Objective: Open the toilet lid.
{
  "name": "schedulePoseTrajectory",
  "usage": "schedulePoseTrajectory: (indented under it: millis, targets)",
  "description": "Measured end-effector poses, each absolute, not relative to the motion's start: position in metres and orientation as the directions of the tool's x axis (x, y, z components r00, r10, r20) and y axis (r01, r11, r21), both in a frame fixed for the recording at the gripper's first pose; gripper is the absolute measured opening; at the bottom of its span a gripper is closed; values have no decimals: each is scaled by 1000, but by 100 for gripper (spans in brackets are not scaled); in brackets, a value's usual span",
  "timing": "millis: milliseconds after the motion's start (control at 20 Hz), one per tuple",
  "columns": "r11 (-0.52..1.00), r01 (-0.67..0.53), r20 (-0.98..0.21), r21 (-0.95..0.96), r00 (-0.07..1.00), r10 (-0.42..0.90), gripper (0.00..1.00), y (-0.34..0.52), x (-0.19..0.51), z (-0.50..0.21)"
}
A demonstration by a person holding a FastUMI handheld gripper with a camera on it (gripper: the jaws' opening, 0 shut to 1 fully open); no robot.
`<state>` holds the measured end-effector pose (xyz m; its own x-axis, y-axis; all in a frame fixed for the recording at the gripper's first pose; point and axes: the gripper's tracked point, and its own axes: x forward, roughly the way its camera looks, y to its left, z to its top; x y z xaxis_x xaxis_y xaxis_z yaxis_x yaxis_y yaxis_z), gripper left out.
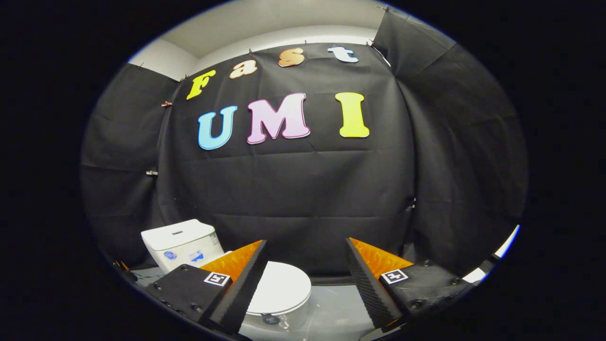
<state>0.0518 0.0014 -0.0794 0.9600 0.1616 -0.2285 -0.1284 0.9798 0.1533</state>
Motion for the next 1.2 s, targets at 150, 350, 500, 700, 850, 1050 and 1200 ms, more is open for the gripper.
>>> schedulePoseTrajectory:
  millis: [150, 350, 500, 700, 850, 1050, 1200]
  targets:
    - [969, -171, -284, 177, 934, 216, 98, 12, 57, -114]
    - [931, -183, -421, 314, 852, 310, 98, 42, 40, -186]
    - [905, -132, -500, 405, 796, 340, 98, 58, 31, -235]
    - [814, 51, -603, 578, 699, 384, 98, 75, 14, -296]
    - [701, 232, -655, 675, 626, 424, 99, 82, -4, -334]
    - [501, 428, -657, 752, 542, 524, 93, 108, -19, -362]
    - [543, 438, -695, 717, 508, 508, 89, 110, -28, -385]
